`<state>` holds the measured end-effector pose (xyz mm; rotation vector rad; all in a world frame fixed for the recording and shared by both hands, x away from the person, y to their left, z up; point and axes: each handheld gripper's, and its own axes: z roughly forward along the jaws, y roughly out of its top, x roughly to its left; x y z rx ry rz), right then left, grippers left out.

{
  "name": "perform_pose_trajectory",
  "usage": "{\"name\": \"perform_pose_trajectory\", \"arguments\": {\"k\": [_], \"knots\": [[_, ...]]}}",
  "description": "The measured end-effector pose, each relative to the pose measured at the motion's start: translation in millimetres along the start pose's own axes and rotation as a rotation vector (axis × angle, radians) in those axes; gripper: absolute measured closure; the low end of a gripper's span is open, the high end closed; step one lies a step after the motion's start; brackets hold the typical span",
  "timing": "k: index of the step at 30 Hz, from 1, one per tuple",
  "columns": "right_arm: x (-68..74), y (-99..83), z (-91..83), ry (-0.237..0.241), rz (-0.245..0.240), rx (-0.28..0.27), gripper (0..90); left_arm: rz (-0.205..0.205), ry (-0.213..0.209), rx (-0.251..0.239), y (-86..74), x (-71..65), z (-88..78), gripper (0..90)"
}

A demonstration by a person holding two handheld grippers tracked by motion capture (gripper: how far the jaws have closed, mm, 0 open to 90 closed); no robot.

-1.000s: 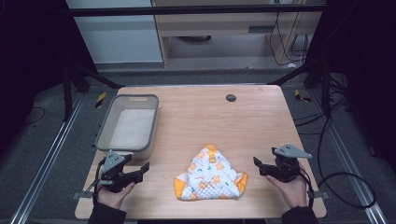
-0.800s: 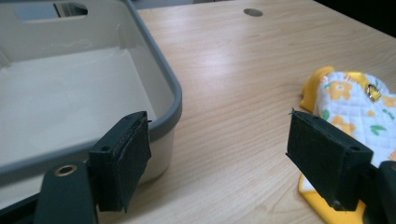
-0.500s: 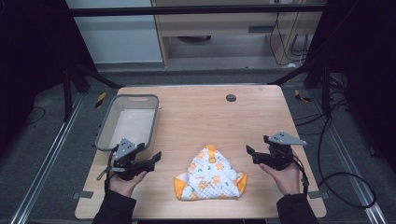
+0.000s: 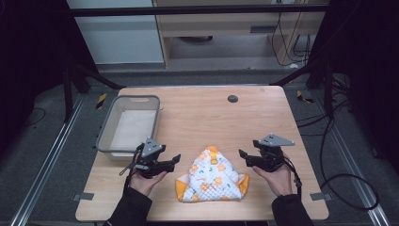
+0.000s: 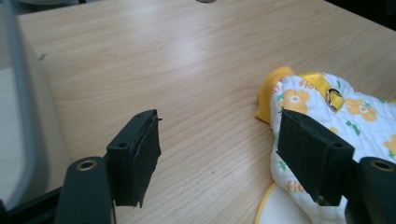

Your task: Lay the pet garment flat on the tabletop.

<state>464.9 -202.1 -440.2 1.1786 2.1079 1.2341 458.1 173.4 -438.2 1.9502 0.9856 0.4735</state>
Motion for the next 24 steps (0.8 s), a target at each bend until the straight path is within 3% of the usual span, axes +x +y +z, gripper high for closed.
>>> {"name": "perform_pose_trajectory", "arguments": {"k": [5,9,24], "knots": [[6.3,-5.4,8.7,0.034,-0.014,0.029,35.7,0.003,-0.044,0.020,1.4,-7.7,12.4,32.8],[13.1,-11.0,16.8,0.064,-0.029,0.071,38.6,0.025,-0.051,0.051,0.4,-12.1,20.3,33.5],[29.2,-21.4,38.5,0.138,-0.056,0.150,45.2,0.035,-0.093,0.123,-9.2,-26.2,47.4,35.0]]}}
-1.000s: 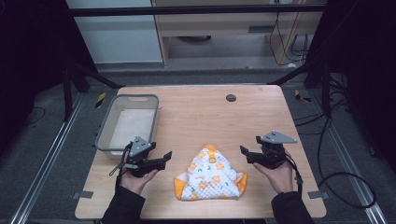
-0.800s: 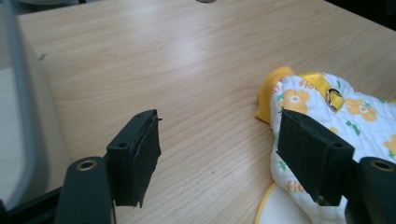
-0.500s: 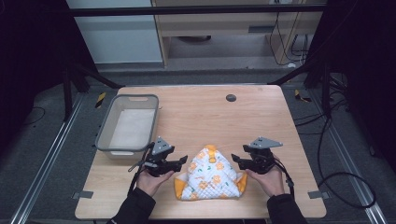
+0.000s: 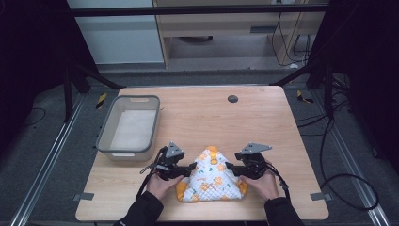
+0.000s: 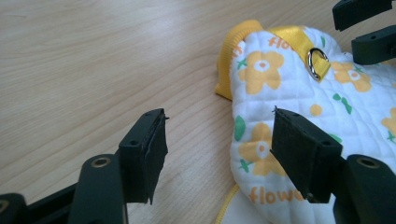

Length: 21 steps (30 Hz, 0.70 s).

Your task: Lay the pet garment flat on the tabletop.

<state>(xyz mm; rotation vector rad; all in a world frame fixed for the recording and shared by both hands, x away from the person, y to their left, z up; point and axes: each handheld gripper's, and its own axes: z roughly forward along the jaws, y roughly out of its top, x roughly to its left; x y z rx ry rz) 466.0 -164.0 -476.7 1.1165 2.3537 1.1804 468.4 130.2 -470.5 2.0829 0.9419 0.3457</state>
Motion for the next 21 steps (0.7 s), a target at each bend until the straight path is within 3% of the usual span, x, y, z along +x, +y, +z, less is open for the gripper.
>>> {"name": "perform_pose_trajectory", "arguments": {"k": [3,12,15,20,21], "knots": [[0.7,-0.5,2.1,0.013,0.001,0.006,47.9,0.006,-0.010,0.029,-2.2,-2.5,8.6,36.2],[2.6,-3.2,8.0,0.063,0.012,0.030,58.0,-0.002,-0.048,0.047,-4.7,-5.3,16.5,48.2],[4.3,-4.3,12.0,0.065,-0.003,0.055,62.4,-0.029,-0.081,0.040,-8.3,-5.3,20.6,54.4],[4.0,-4.8,14.7,0.077,0.007,0.063,71.0,-0.031,-0.105,0.047,-8.6,-7.0,22.0,65.8],[3.9,-4.1,13.9,0.077,0.008,0.061,75.4,-0.033,-0.106,0.066,-8.8,-8.2,23.2,71.3]]}}
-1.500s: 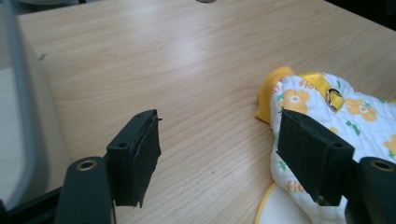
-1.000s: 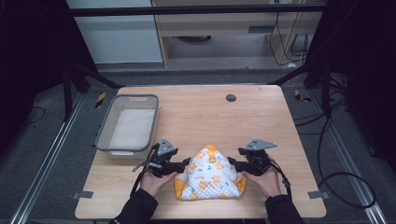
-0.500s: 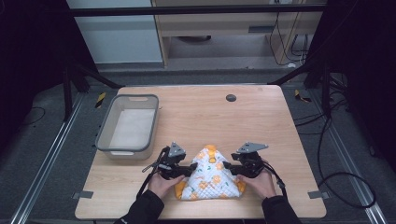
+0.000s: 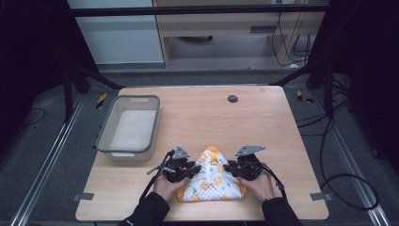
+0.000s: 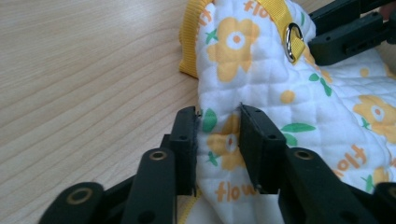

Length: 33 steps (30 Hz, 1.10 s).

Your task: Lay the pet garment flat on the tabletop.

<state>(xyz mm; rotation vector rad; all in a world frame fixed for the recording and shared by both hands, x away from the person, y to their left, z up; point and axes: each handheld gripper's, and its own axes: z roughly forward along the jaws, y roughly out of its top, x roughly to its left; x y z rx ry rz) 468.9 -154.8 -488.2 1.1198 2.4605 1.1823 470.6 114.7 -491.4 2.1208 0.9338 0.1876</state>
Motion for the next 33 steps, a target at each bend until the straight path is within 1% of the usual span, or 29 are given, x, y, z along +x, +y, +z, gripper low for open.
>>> {"name": "perform_pose_trajectory", "arguments": {"k": [2,3,4,5,7,8,9,10,11,12,13,14,16,17,18,19,21,22,23,24,25,26,27,28,29,30,31,32,33], "knots": [[-0.5,0.5,-1.7,0.005,0.011,-0.003,80.1,0.001,0.003,0.007,0.1,-1.0,0.6,76.6],[-0.5,0.5,-1.7,0.005,0.011,-0.003,80.1,0.001,0.003,0.007,0.1,-1.0,0.6,79.3],[-0.8,1.3,-2.9,0.007,0.010,-0.007,83.6,0.009,0.011,0.012,0.5,-2.7,-0.1,82.6],[-0.8,1.3,-2.9,0.007,0.010,-0.007,83.6,0.009,0.011,0.012,0.5,-2.7,-0.1,84.4],[1.2,2.8,-5.0,0.008,0.015,-0.005,85.2,0.014,0.013,0.006,0.9,-4.5,-1.8,85.8],[2.9,4.0,-7.8,0.000,0.002,-0.012,85.8,0.016,0.013,-0.004,1.6,-5.3,-5.4,86.2],[2.9,4.0,-7.8,0.000,0.002,-0.012,85.8,0.016,0.013,-0.004,1.6,-5.3,-5.4,86.4],[5.1,5.4,-13.8,0.002,0.000,-0.033,86.1,0.019,0.011,-0.022,3.4,-5.9,-11.7,86.6],[5.1,5.4,-13.8,0.002,0.000,-0.033,86.1,0.019,0.011,-0.022,3.4,-5.9,-11.7,86.8],[7.3,6.6,-23.4,0.004,-0.005,-0.066,86.3,0.021,0.002,-0.049,5.9,-6.7,-20.9,87.0],[7.3,6.6,-23.4,0.004,-0.005,-0.066,86.3,0.021,0.002,-0.049,5.9,-6.7,-20.9,87.2],[8.1,7.0,-27.1,0.006,-0.006,-0.077,86.3,0.020,-0.003,-0.069,8.2,-7.7,-27.4,87.2],[12.2,7.9,-42.5,0.009,-0.015,-0.120,86.4,0.028,-0.020,-0.117,14.1,-11.7,-42.9,87.6],[12.2,7.9,-42.5,0.009,-0.015,-0.120,86.4,0.028,-0.020,-0.117,14.1,-11.7,-42.9,87.6],[16.2,9.1,-52.3,0.008,-0.024,-0.144,86.4,0.043,-0.020,-0.129,16.3,-14.2,-48.5,87.7],[18.9,10.4,-57.5,0.011,-0.033,-0.160,86.4,0.064,-0.028,-0.157,20.4,-19.8,-59.9,87.8],[25.2,14.0,-68.3,0.008,-0.045,-0.194,86.4,0.083,-0.032,-0.187,24.6,-25.6,-71.6,87.9],[28.1,16.2,-73.9,0.005,-0.053,-0.211,86.4,0.091,-0.030,-0.202,27.5,-28.1,-77.4,87.9],[28.1,16.2,-73.9,0.005,-0.053,-0.211,86.4,0.091,-0.030,-0.202,27.5,-28.1,-77.4,87.9],[33.5,21.8,-84.2,0.001,-0.066,-0.254,86.1,0.102,-0.034,-0.243,34.4,-31.0,-89.3,88.0],[33.5,21.8,-84.2,0.001,-0.066,-0.254,86.1,0.102,-0.034,-0.243,34.4,-31.0,-89.3,88.0],[36.0,29.4,-91.9,-0.009,-0.073,-0.293,85.6,0.110,-0.028,-0.255,38.9,-31.4,-94.3,87.9],[36.0,29.4,-91.9,-0.009,-0.073,-0.293,85.6,0.113,-0.018,-0.267,44.1,-30.8,-97.7,87.9],[34.3,39.5,-94.0,-0.027,-0.069,-0.324,85.3,0.113,0.010,-0.283,56.0,-27.0,-100.1,87.9],[31.6,45.1,-92.3,-0.039,-0.065,-0.334,85.3,0.113,0.010,-0.283,56.0,-27.0,-100.1,87.8],[27.8,50.5,-89.1,-0.056,-0.056,-0.341,85.2,0.111,0.019,-0.290,61.8,-24.4,-99.6,87.8],[27.8,50.5,-89.1,-0.056,-0.056,-0.341,85.2,0.110,0.029,-0.297,67.5,-21.6,-97.5,87.8],[15.5,61.3,-76.1,-0.082,-0.021,-0.349,85.1,0.114,0.056,-0.301,74.5,-18.0,-93.0,87.8],[15.5,61.3,-76.1,-0.082,-0.021,-0.349,85.1,0.117,0.072,-0.300,78.6,-15.3,-89.4,87.8]]}}
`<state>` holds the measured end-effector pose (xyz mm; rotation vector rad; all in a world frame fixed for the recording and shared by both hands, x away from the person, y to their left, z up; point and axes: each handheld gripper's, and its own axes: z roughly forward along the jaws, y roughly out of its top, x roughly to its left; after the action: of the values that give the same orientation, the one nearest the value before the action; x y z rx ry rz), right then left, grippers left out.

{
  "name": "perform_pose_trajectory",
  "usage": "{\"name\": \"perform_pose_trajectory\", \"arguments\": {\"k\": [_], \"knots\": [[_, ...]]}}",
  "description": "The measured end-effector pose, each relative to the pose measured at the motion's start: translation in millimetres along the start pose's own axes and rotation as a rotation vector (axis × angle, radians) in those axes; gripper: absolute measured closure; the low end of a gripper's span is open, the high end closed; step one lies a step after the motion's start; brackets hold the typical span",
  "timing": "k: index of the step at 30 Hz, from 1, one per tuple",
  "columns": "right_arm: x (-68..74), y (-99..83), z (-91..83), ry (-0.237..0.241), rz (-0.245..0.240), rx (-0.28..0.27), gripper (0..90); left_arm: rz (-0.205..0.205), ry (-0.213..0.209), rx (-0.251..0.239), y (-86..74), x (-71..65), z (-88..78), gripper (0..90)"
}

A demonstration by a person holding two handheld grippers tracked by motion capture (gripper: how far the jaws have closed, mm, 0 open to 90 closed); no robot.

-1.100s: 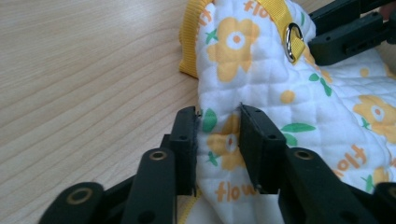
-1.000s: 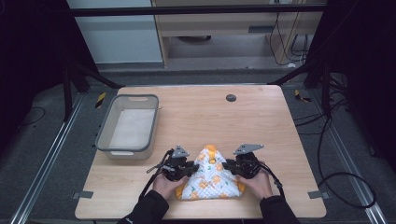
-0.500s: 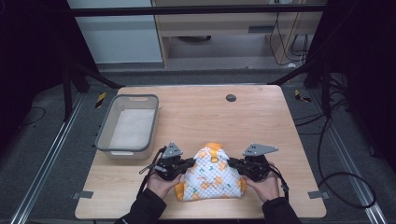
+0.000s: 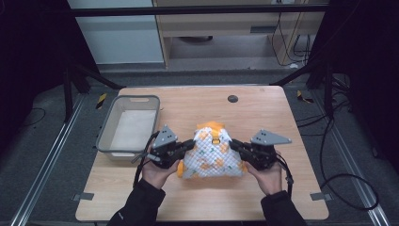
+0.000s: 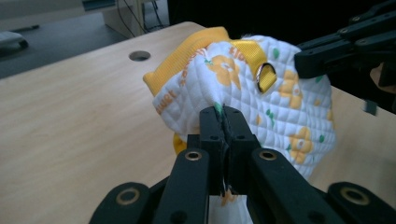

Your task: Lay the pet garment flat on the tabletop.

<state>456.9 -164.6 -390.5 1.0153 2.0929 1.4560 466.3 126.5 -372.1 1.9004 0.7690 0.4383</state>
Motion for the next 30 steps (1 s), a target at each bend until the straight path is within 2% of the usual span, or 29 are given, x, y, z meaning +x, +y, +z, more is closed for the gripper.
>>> {"name": "perform_pose_trajectory", "arguments": {"k": [1,2,3,4,5,6,7,8,9,10,11,12,14,15,17,18,19,20,21,24,25,26,27,30], "knots": [[-9.7,0.2,16.2,-0.027,0.036,0.000,84.9,0.000,0.046,0.010,4.1,9.8,15.4,87.6],[-15.3,-0.8,26.4,-0.046,0.048,0.003,84.7,0.000,0.046,0.010,4.1,9.8,15.4,87.4],[-20.8,-2.7,36.7,-0.069,0.055,0.005,83.8,-0.029,0.090,0.003,3.9,21.8,33.5,86.6],[-26.5,-5.3,47.3,-0.101,0.063,0.011,81.0,-0.051,0.114,-0.008,2.6,28.6,43.1,81.3],[-32.0,-8.2,57.1,-0.129,0.081,0.022,78.2,-0.051,0.114,-0.008,2.6,28.6,43.1,69.1],[-32.0,-8.2,57.1,-0.129,0.081,0.022,78.2,-0.069,0.145,-0.016,0.6,35.2,52.9,69.1],[-36.8,-11.8,65.2,-0.161,0.084,0.023,75.1,-0.082,0.173,0.000,-1.8,41.7,60.7,58.1],[-43.4,-18.0,75.8,-0.215,0.084,0.049,69.4,-0.103,0.199,0.028,-5.0,47.3,66.1,47.3],[-45.4,-20.4,77.5,-0.225,0.078,0.058,68.1,-0.134,0.203,0.068,-11.8,55.5,68.1,42.8],[-45.4,-20.4,77.5,-0.225,0.078,0.058,68.1,-0.134,0.203,0.068,-11.8,55.5,68.1,42.2],[-46.3,-23.1,72.7,-0.229,0.050,0.060,64.5,-0.145,0.186,0.052,-21.8,59.1,60.1,41.7],[-46.3,-23.1,72.7,-0.229,0.050,0.060,64.5,-0.145,0.186,0.052,-21.8,59.1,60.1,40.4],[-45.8,-24.2,60.9,-0.217,0.013,0.072,60.0,-0.143,0.183,0.046,-27.4,60.7,52.1,39.0],[-45.3,-24.1,55.9,-0.207,0.003,0.076,57.8,-0.141,0.163,0.048,-32.3,62.4,42.3,37.3],[-44.3,-23.9,45.2,-0.186,-0.023,0.077,54.4,-0.123,0.157,0.058,-36.9,62.3,33.8,36.1],[-44.3,-23.9,45.2,-0.186,-0.023,0.077,54.4,-0.123,0.157,0.058,-36.9,62.3,33.8,35.5],[-42.7,-25.5,33.9,-0.165,-0.040,0.076,51.6,-0.104,0.147,0.081,-42.5,61.1,27.1,34.8],[-42.7,-25.5,33.9,-0.165,-0.040,0.076,51.6,-0.104,0.147,0.081,-42.5,61.1,27.1,34.0],[-41.9,-29.7,26.4,-0.153,-0.047,0.079,49.4,-0.082,0.144,0.102,-50.2,58.4,21.6,33.8],[-41.3,-37.2,20.6,-0.136,-0.040,0.088,47.6,-0.060,0.147,0.126,-59.0,56.1,19.0,33.5],[-40.3,-47.0,18.4,-0.119,-0.045,0.105,46.9,-0.054,0.149,0.144,-68.0,54.7,19.8,33.2],[-40.3,-47.0,18.4,-0.119,-0.045,0.105,46.9,-0.054,0.149,0.144,-68.0,54.7,19.8,33.1],[-39.2,-59.2,19.4,-0.109,-0.054,0.130,46.7,-0.062,0.147,0.160,-77.2,54.2,23.9,33.1],[-38.9,-68.5,23.0,-0.102,-0.051,0.157,46.7,-0.067,0.147,0.180,-85.9,53.6,29.4,34.9]]}}
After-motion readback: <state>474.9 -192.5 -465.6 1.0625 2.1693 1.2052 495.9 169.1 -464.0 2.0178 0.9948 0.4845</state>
